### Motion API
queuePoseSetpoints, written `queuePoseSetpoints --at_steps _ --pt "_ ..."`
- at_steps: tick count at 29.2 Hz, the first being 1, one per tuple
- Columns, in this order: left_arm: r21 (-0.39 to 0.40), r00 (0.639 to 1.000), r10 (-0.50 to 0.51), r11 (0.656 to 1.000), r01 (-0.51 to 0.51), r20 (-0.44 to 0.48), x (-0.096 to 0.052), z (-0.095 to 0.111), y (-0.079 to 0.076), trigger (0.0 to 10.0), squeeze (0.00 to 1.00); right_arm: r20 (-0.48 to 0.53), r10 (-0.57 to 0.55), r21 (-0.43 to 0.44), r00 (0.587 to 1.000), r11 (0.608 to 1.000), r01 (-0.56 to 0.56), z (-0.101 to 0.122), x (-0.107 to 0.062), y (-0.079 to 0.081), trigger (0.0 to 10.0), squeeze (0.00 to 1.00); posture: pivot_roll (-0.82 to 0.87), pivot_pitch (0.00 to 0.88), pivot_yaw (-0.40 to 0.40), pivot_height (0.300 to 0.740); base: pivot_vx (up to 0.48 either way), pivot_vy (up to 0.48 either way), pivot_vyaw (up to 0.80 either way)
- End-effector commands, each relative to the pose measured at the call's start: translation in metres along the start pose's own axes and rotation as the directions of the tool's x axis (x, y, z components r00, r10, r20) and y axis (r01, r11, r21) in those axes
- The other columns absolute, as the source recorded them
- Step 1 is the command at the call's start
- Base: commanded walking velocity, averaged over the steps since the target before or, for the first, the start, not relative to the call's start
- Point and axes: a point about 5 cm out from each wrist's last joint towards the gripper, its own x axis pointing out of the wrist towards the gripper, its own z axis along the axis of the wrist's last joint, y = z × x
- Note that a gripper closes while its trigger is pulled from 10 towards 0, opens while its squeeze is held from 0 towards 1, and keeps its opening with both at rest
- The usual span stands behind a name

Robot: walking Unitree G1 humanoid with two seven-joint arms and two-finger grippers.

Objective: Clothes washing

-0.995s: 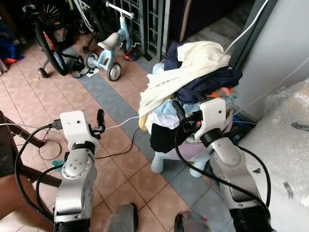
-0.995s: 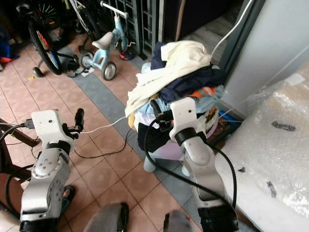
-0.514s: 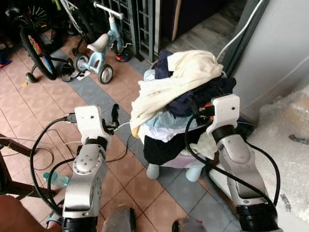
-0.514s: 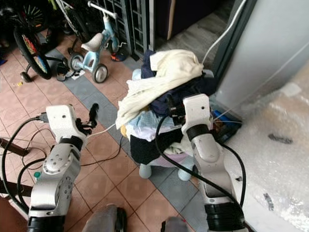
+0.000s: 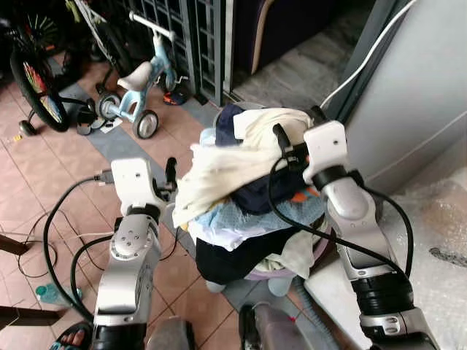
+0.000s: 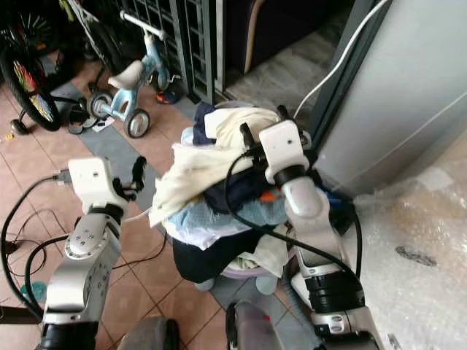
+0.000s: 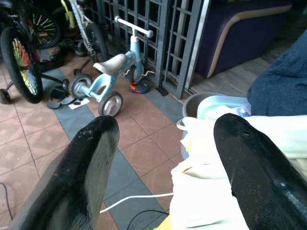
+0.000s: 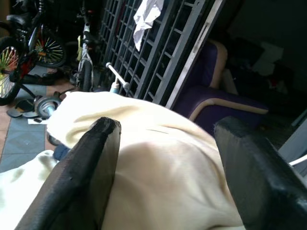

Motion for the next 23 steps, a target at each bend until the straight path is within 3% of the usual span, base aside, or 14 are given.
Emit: queuePoseSetpoints --at_steps 1,10,17,23 --pt "0.015 1.000 0.019 1.000 -0.019 0.001 -0.001 0.000 0.004 10.0 0.00 -0.063 0.047 -0.017 0.997 0.999 -0.049 -0.007 0.002 0.005 0.0 0.00 0.01 0.152 -0.009 0.740 0.000 0.000 0.00" --pt "0.019 1.000 0.012 1.000 -0.012 -0.004 0.000 -0.002 0.002 10.0 0.00 -0.194 0.176 0.001 0.965 0.984 -0.179 -0.030 -0.007 0.011 0.0 0.00 0.00 0.145 -0.006 0.740 0.000 0.000 0.00" --pt "0.019 1.000 0.006 1.000 -0.006 -0.005 0.003 -0.002 0.000 10.0 0.00 -0.348 0.124 -0.042 0.929 0.988 -0.148 -0.050 -0.012 0.004 0.0 0.00 -0.01 0.138 -0.006 0.740 0.000 0.000 0.00" --pt "0.019 1.000 0.009 1.000 -0.009 -0.007 0.003 -0.002 0.000 10.0 0.00 -0.384 0.112 -0.055 0.916 0.988 -0.144 -0.055 -0.014 0.001 0.0 0.00 0.00 0.138 -0.008 0.740 0.000 0.000 0.00"
